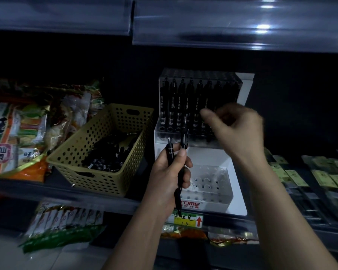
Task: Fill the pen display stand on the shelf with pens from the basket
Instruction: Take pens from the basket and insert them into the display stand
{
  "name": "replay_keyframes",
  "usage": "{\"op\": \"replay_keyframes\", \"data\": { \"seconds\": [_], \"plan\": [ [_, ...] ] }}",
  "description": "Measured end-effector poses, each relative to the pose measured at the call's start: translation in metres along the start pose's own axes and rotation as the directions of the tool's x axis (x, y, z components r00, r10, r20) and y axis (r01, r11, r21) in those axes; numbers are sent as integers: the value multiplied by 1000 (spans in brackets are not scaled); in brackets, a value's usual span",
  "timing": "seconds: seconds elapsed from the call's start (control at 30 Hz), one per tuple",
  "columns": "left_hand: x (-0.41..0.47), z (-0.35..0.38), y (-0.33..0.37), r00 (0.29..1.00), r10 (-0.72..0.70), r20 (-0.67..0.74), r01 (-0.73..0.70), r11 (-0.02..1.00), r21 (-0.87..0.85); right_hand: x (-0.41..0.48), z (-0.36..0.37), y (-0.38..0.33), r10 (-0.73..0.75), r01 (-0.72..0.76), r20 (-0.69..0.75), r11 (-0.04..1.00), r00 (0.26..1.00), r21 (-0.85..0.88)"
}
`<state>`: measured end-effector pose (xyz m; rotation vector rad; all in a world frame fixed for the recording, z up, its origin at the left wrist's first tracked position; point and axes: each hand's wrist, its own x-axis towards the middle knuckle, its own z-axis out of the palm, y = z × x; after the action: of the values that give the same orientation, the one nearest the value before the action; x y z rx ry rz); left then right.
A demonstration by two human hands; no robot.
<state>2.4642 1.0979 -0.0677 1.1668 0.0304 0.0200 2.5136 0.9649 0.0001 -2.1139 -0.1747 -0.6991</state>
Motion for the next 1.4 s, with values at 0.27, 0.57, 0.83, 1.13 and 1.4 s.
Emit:
{"op": "replay_keyframes", "data": {
  "seconds": [0.27,0.57,0.83,1.13,1.4],
  "plan": [
    [-3,5,-1,999,-2,32,2,1000,5,-6,2,-1,40,-216,512,933,858,288],
    [0,7,-2,999,-35,31,36,999,-30,-6,1,11,49,-362,623,848,780,386],
    [3,6,-5,997,-78,1,78,997,-26,9,-13,18,190,-248,159,745,969,620],
    [4,2,-5,997,-83,-1,82,996,-34,14,-10,33,253,-135,-135,814,958,565],
    [4,1,-5,997,-75,-7,75,997,-20,15,-2,42,139,-74,-212,954,967,290]
  ]
}}
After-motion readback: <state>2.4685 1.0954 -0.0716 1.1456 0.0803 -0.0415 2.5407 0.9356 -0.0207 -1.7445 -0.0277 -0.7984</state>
